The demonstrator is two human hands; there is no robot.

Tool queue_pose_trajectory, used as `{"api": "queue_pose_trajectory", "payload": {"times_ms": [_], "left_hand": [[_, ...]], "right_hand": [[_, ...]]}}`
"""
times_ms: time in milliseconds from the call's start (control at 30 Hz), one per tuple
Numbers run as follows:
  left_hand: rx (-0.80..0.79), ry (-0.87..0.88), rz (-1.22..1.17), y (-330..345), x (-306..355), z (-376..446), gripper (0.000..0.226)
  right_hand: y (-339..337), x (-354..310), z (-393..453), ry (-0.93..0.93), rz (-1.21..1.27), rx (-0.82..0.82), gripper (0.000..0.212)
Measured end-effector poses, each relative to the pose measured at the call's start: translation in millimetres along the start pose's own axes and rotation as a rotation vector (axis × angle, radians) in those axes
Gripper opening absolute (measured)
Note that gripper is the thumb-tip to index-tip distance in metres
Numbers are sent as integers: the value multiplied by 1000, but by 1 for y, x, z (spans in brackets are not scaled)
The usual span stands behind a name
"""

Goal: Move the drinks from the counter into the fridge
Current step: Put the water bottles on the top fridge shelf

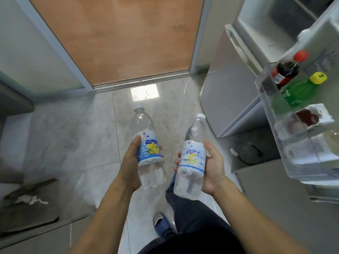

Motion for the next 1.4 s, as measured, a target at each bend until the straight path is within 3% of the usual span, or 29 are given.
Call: {"api": "queue_pose_trajectory", "payload": {"times_ms": [267, 367, 567, 667, 900, 1033, 1133, 1300, 1400], "left_hand": [[78, -10, 127, 28, 100, 95, 72], [66, -28, 159, 52, 139, 128, 68], [-47, -62, 202, 115, 197, 194, 65], [-38, -95, 277, 140, 216, 231, 68], [-14, -83, 626, 190, 265, 318, 76], [-108, -101, 790, 221, 314, 363, 81], [-184, -99, 844, 253, 352, 390, 77], [-370, -141, 840, 324, 377, 424, 64], [-481, -199, 867, 373, 370, 433, 73]], "right_hand": [[55, -80, 111, -72, -167, -45, 51], [72, -121, 143, -114, -242, -39, 58], [89, -206, 191, -243, -525, 109, 43], [95, -238, 211, -289, -524, 163, 40], [110, -296, 260, -383, -424, 315, 78], [131, -328, 284, -477, -294, 409, 72], [152, -355, 297, -564, -260, 490, 81], [161, -399, 302, -695, -189, 609, 54], [155, -427, 288, -761, -131, 667, 53]]}}
Point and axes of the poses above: each hand's wrist, its own z-axis towards the middle knuckle, its own y-axis out of the palm, x = y × z, the point moved 3 cm from there along z, towards the middle knuckle, and after that the axes turned 6 degrees about -y, right-handed, at the moved point
